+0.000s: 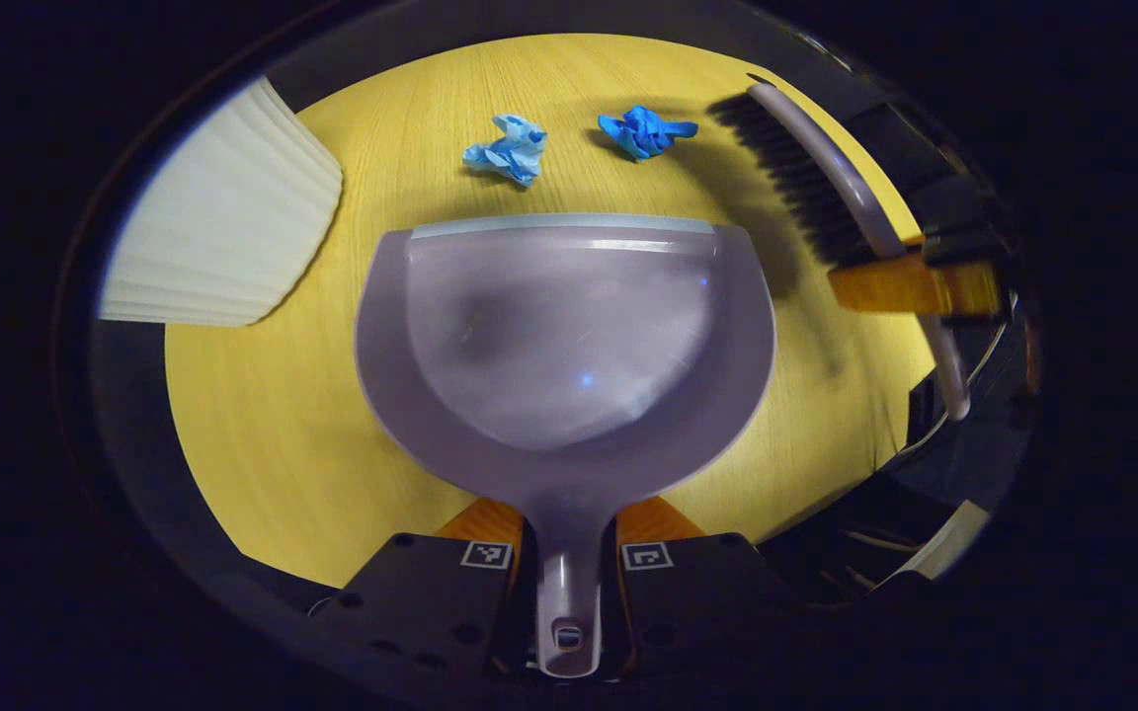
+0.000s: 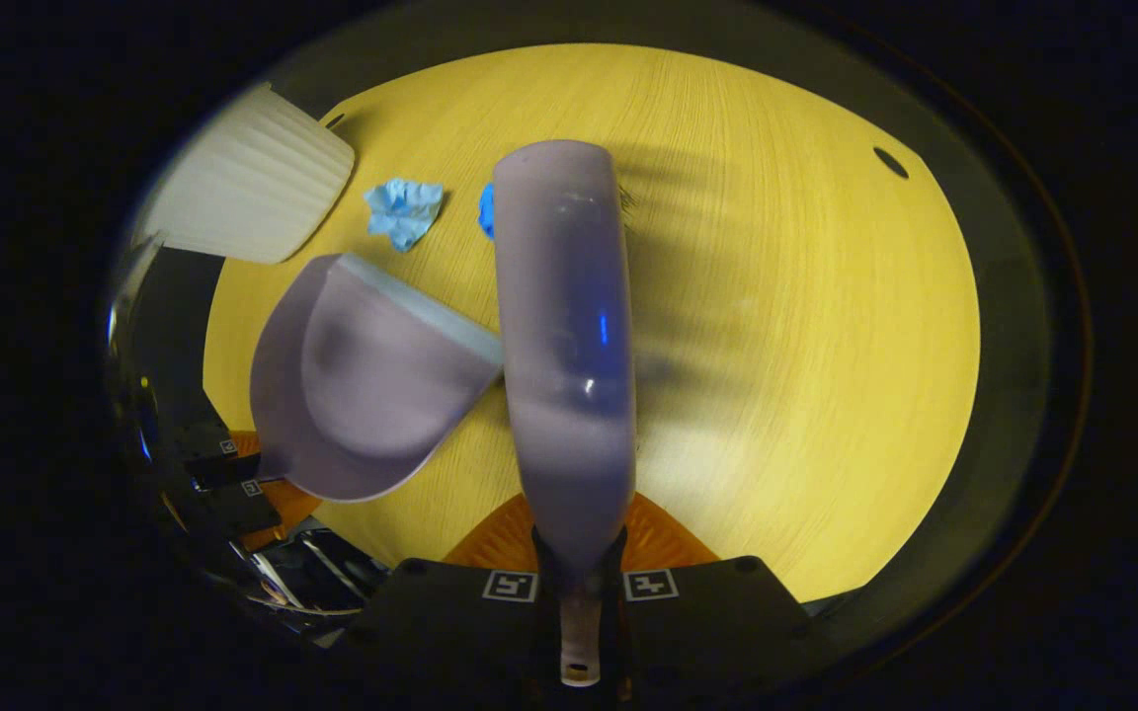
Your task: Pick up the small broom and dustpan from the desktop, sweep the trash into the dustpan with the broom, and then empty the trash into the garbage bin.
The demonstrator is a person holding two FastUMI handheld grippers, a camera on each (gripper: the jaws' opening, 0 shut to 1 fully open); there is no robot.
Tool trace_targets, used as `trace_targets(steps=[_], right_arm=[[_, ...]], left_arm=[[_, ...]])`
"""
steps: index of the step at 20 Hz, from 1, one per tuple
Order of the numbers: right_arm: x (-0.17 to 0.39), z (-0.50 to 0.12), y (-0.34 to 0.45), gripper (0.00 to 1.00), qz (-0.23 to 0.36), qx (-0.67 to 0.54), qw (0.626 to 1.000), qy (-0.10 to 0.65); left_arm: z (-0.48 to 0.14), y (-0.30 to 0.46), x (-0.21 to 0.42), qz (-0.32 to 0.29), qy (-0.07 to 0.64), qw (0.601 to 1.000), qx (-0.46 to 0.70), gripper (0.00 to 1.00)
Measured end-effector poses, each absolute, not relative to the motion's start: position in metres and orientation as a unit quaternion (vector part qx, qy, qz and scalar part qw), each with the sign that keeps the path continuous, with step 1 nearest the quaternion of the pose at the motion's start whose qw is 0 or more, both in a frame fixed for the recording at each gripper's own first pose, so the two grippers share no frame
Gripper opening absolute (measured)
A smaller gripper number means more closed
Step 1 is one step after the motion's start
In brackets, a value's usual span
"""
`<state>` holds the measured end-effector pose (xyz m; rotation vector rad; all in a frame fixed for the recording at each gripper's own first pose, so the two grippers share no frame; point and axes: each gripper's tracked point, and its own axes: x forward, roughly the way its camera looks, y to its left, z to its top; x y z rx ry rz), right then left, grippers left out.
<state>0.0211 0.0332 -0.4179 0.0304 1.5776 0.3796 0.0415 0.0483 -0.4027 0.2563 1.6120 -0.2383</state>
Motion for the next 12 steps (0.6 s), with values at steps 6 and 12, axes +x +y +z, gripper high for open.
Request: trace_targets(steps=[6, 12], right_arm=[[0.136, -0.458, 0.02, 0.16, 0.212, -0.143, 0.701, 0.666], [0.141, -0.481, 0.063, 0.16, 0.294, -0.203, 0.639, 0.681]], left_arm=[[-0.403, 0.073, 0.047, -0.126, 0.718, 0.664, 0.165, 0.24], [-0.409, 0.077, 0.044, -0.125, 0.722, 0.658, 0.173, 0.24]])
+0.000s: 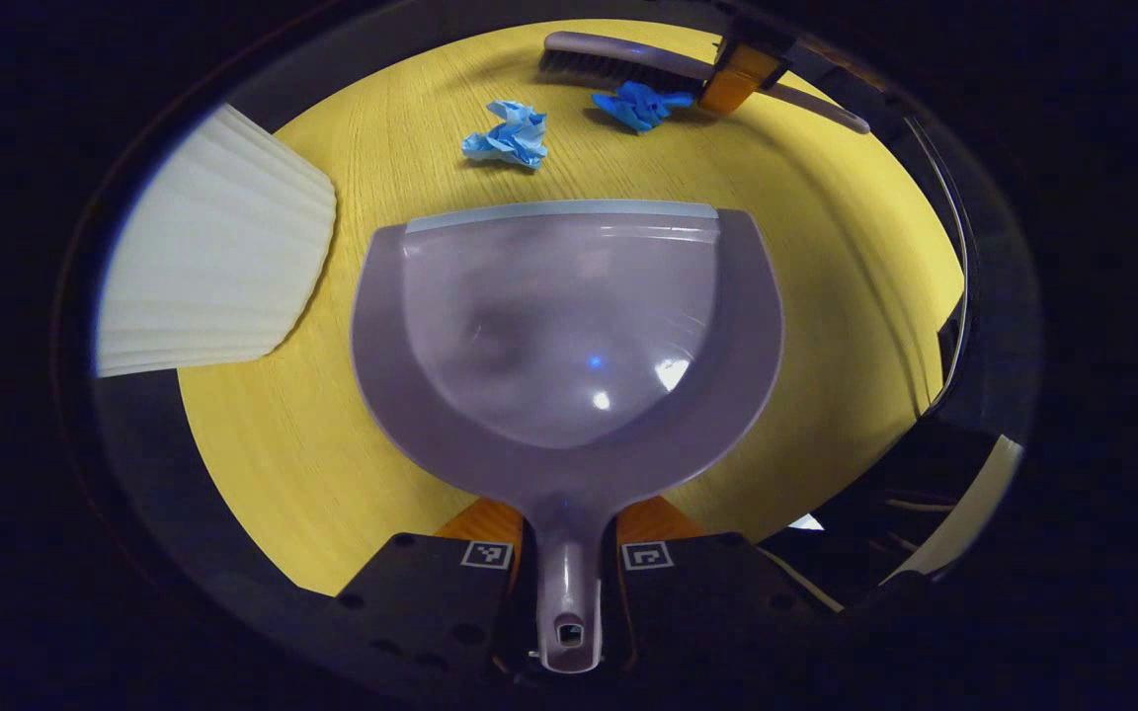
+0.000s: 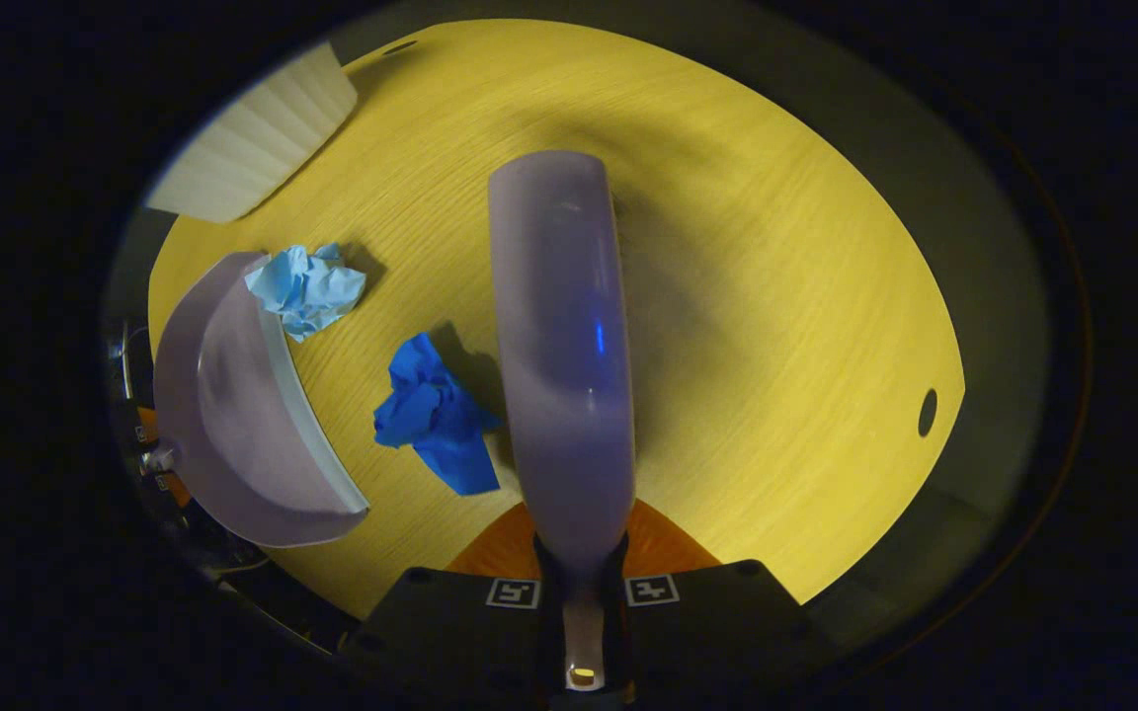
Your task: Pick up the small broom and dustpan from the desktop, sweep the trash into the dustpan with the broom, and then empty the trash into the garbage bin.
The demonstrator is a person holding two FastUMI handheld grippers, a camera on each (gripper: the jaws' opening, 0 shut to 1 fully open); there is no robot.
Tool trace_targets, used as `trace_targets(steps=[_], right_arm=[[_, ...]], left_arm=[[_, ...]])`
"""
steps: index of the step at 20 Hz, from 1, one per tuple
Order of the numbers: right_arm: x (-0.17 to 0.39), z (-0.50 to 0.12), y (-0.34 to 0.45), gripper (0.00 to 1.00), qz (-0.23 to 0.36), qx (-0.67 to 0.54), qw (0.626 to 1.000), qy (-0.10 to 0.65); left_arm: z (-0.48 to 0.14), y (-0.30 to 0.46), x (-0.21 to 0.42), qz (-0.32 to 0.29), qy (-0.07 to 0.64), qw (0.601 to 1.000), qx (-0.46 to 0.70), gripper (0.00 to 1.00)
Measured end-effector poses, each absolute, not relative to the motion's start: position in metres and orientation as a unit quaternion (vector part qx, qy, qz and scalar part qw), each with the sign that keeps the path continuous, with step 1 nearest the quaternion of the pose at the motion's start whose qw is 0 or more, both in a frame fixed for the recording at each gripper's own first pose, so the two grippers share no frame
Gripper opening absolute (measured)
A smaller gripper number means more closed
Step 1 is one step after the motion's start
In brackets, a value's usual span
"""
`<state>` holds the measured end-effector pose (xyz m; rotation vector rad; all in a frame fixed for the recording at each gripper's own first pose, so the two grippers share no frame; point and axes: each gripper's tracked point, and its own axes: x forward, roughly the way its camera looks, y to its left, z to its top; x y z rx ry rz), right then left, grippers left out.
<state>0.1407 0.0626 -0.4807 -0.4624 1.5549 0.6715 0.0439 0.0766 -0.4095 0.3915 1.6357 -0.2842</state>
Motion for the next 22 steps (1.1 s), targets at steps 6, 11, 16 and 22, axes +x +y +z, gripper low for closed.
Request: trace_targets(steps=[6, 11, 16, 22], right_arm=[[0.082, -0.469, 0.107, 0.16, 0.453, -0.249, 0.542, 0.662], [0.053, -0.448, 0.11, 0.17, 0.529, -0.245, 0.459, 0.671], [0.055, -0.436, 0.111, 0.17, 0.514, -0.167, 0.498, 0.678], [0.088, -0.399, 0.082, 0.16, 0.466, -0.057, 0.627, 0.622]], left_arm=[[-0.421, 0.083, 0.039, -0.131, 0.71, 0.665, 0.192, 0.24], [-0.424, 0.086, 0.037, -0.146, 0.693, 0.676, 0.206, 0.24], [-0.424, 0.085, 0.041, -0.141, 0.68, 0.69, 0.204, 0.24], [-0.417, 0.08, 0.05, -0.134, 0.613, 0.747, 0.219, 0.24]])
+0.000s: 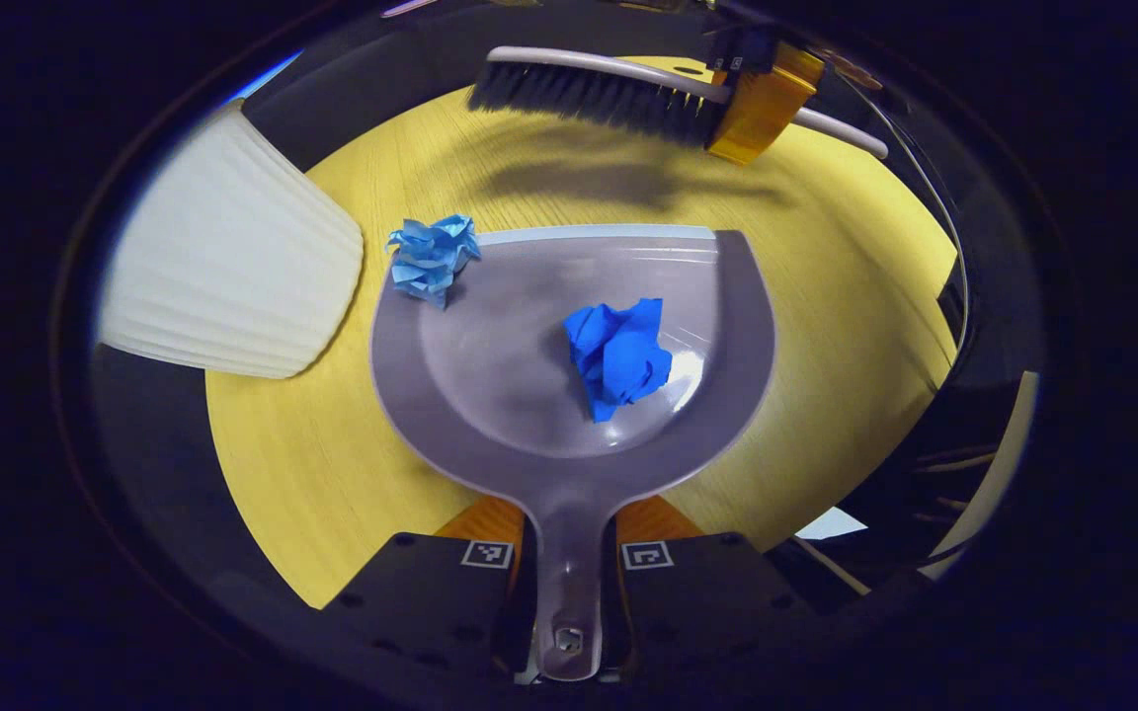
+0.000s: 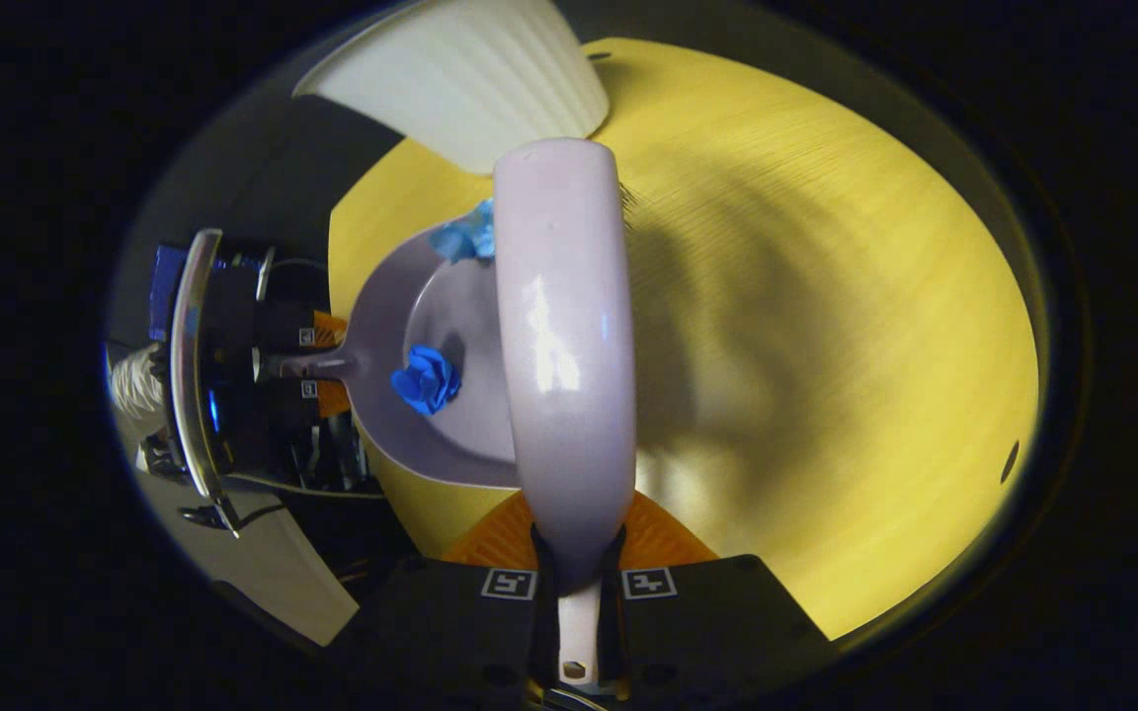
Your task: Pick up the small broom and dustpan from the desktop, sweep the trash into the dustpan with the broom, and then empty the trash into the garbage bin.
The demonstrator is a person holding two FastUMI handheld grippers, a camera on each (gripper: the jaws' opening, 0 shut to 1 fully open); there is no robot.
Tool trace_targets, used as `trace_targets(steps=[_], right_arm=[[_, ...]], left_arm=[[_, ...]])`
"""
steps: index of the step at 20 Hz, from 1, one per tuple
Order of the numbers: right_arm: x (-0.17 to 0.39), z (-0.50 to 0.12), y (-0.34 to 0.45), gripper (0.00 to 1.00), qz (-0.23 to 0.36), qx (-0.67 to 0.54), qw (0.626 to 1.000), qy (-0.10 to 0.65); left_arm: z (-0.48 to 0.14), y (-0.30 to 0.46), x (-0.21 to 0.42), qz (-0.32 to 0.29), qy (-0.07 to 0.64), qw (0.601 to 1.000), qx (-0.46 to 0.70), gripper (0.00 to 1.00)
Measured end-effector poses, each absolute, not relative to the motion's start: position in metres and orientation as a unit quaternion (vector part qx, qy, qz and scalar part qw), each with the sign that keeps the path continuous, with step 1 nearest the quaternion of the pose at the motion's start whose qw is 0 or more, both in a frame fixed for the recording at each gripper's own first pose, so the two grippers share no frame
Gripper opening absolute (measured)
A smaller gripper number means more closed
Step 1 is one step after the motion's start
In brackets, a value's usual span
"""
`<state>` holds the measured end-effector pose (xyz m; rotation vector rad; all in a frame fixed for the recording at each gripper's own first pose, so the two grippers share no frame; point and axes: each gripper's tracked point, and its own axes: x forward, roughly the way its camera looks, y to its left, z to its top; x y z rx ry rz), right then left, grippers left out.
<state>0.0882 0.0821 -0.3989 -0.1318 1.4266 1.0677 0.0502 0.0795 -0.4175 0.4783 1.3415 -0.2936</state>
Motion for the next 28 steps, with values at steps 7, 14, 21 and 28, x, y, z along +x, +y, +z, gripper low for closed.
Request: trace_targets(steps=[7, 14, 21, 28], right_arm=[[0.111, -0.43, 0.029, 0.16, 0.357, 0.111, 0.766, 0.523], [0.067, -0.507, 0.007, 0.16, 0.305, 0.181, 0.8, 0.484], [0.045, -0.508, 0.005, 0.16, 0.308, 0.199, 0.792, 0.488], [0.026, -0.518, -0.004, 0.16, 0.309, 0.198, 0.786, 0.498]], left_arm=[[-0.387, 0.065, 0.06, -0.119, 0.5, 0.831, 0.212, 0.23], [-0.355, 0.062, 0.086, -0.086, 0.406, 0.871, 0.262, 0.23], [-0.344, 0.1, 0.132, 0.061, 0.392, 0.799, 0.452, 0.25], [-0.348, 0.09, 0.131, 0.137, 0.426, 0.661, 0.602, 0.23]])
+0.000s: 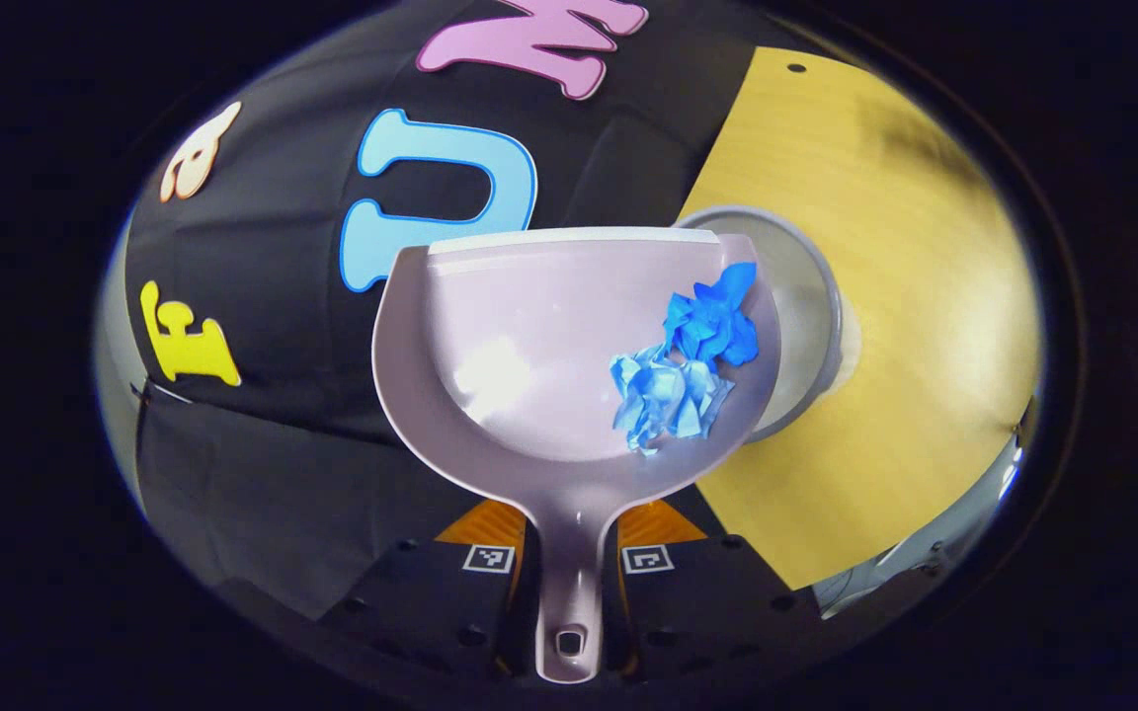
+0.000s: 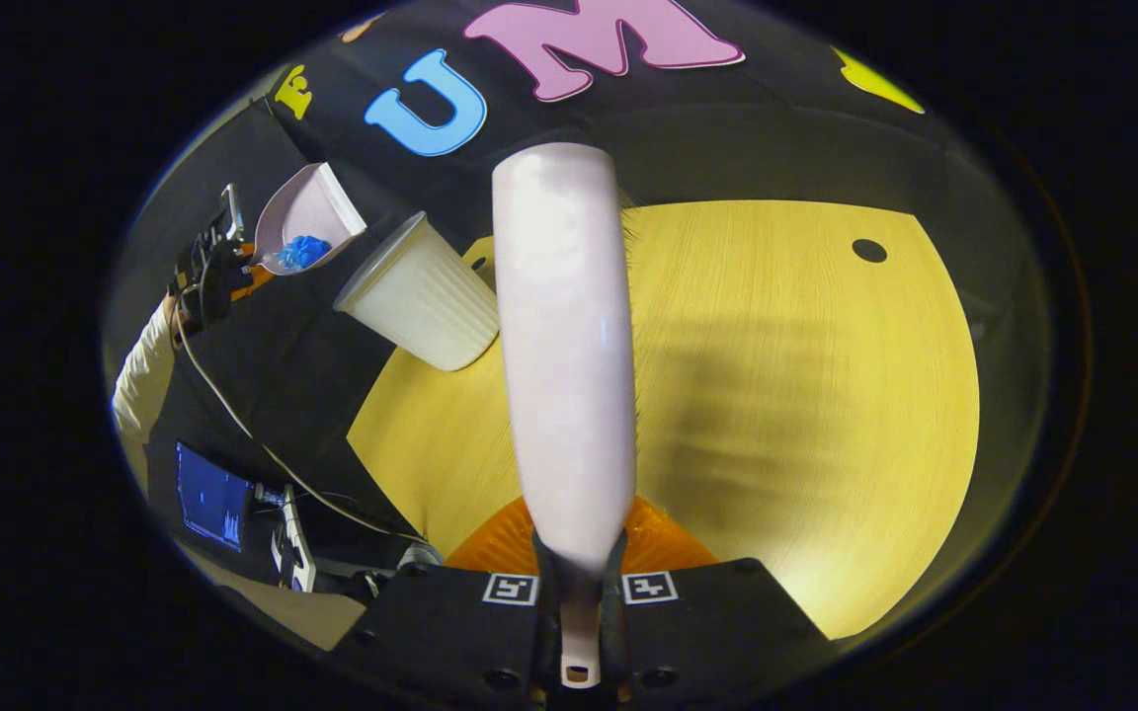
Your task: Pick up the small broom and dustpan from the desktop, sweep the trash into the dustpan with the broom, and then empty the trash into the garbage bin.
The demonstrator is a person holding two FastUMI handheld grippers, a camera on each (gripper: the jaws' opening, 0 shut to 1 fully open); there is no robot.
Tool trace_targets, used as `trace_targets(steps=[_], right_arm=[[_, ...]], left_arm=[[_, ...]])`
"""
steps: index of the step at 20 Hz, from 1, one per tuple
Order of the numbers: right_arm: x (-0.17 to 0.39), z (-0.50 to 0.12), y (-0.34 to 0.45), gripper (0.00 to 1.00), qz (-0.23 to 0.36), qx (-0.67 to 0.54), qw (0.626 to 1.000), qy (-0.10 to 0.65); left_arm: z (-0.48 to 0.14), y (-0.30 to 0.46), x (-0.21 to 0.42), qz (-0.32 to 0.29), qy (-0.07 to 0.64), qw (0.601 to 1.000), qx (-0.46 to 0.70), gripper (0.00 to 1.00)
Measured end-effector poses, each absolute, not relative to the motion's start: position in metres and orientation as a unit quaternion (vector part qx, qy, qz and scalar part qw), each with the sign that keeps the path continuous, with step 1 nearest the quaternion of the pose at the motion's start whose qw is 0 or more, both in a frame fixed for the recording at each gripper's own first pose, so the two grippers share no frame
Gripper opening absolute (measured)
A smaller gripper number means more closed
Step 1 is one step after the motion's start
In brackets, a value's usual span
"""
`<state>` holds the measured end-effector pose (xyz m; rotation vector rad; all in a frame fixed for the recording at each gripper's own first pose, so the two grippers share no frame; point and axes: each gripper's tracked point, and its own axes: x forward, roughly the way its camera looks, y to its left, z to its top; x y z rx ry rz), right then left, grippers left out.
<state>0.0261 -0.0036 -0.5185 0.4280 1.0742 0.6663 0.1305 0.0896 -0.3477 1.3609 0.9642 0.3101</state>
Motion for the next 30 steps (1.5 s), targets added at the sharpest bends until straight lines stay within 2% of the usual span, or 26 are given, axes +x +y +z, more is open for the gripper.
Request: trace_targets(steps=[4, 7, 9, 11, 14, 18, 20, 22, 24, 27, 28, 30], right_arm=[[0.017, -0.524, -0.011, 0.16, 0.305, 0.204, 0.781, 0.505], [0.011, -0.528, -0.015, 0.16, 0.306, 0.198, 0.779, 0.51], [0.007, -0.531, -0.016, 0.16, 0.306, 0.193, 0.778, 0.514], [0.007, -0.532, -0.019, 0.16, 0.305, 0.189, 0.778, 0.515], [0.008, -0.528, -0.018, 0.16, 0.301, 0.199, 0.779, 0.513], [0.02, -0.511, -0.018, 0.16, 0.287, 0.208, 0.793, 0.495], [0.031, -0.502, -0.018, 0.16, 0.269, 0.207, 0.805, 0.487], [0.042, -0.497, -0.022, 0.16, 0.24, 0.192, 0.819, 0.484], [0.05, -0.499, -0.026, 0.16, 0.206, 0.173, 0.83, 0.489], [0.048, -0.514, -0.026, 0.16, 0.165, 0.148, 0.827, 0.517], [0.047, -0.522, -0.027, 0.16, 0.152, 0.133, 0.826, 0.526], [0.039, -0.539, -0.019, 0.16, 0.133, 0.119, 0.815, 0.551]], left_arm=[[-0.351, 0.104, 0.125, 0.146, 0.422, 0.587, 0.675, 0.23], [-0.349, 0.109, 0.124, 0.165, 0.384, 0.499, 0.759, 0.23], [-0.353, 0.112, 0.122, 0.169, 0.373, 0.475, 0.779, 0.23], [-0.356, 0.111, 0.119, 0.169, 0.382, 0.508, 0.753, 0.23], [-0.356, 0.09, 0.108, 0.17, 0.382, 0.592, 0.689, 0.23], [-0.342, 0.024, 0.093, 0.147, 0.361, 0.748, 0.537, 0.23], [-0.343, -0.026, 0.09, 0.109, 0.347, 0.813, 0.456, 0.23], [-0.356, -0.093, 0.081, 0.043, 0.335, 0.862, 0.377, 0.23], [-0.391, -0.147, 0.071, -0.012, 0.347, 0.884, 0.312, 0.23], [-0.463, -0.212, 0.058, -0.06, 0.393, 0.897, 0.195, 0.23], [-0.487, -0.237, 0.052, -0.078, 0.415, 0.895, 0.142, 0.23], [-0.545, -0.268, 0.043, -0.098, 0.481, 0.869, 0.067, 0.23]])
